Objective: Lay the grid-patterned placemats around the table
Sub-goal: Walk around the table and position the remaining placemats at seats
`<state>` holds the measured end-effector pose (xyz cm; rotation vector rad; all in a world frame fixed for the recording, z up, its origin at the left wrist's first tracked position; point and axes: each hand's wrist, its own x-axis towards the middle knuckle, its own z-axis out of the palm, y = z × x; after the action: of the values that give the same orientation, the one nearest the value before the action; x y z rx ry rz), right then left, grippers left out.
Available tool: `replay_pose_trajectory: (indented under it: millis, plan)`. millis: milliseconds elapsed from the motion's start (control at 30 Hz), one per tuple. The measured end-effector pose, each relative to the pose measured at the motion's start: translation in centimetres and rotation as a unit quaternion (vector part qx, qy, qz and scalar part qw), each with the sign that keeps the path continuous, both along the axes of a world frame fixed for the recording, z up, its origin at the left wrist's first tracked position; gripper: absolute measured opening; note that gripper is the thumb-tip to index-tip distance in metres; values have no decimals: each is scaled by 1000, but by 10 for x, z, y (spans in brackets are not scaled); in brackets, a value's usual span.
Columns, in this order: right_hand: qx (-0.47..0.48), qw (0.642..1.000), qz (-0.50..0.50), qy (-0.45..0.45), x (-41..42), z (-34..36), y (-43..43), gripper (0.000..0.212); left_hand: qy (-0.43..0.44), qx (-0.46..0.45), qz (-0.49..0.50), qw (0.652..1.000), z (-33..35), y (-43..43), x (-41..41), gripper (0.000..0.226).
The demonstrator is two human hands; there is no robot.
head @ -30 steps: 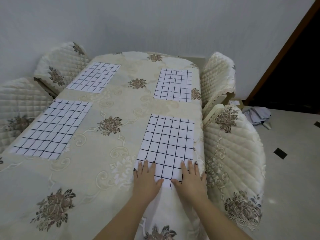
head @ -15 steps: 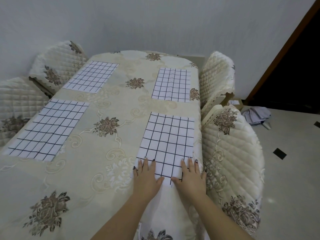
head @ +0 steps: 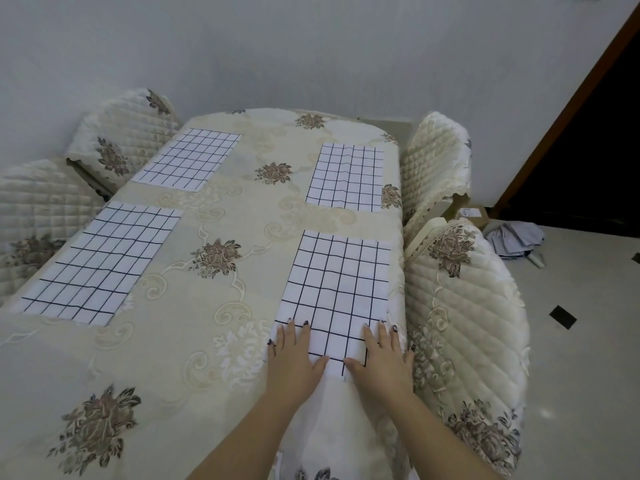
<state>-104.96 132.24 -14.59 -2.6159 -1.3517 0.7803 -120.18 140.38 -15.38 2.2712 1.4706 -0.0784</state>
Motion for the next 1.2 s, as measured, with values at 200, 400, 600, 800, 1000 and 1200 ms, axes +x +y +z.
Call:
replay_pose_trajectory:
  millis: [200,400,600,800,1000,1200]
  plan:
    - [-9,1000,13,1,-4,1,-2,80,13,-9,-1,1000,-1,1,-7,73]
    - [-9,1000,14,8,-9,3,-1,81,13,-8,-5,1000,-2,1,-14,72]
    - [-6,1000,15,5,-11,3,-1,80,16,-4,-1,1000,-3,0,-14,72]
    - [-8,1000,17,9,-13,4,-1,80,18,-2,2,1000,-3,1,-17,72]
    - [-1,1000,20,11,-17,3,2,79,17,-1,11,1000,-1,4,-20,72]
    - [-5,1000,21,7,-19,2,6,79,21,1,8,1000,-1,5,-23,71]
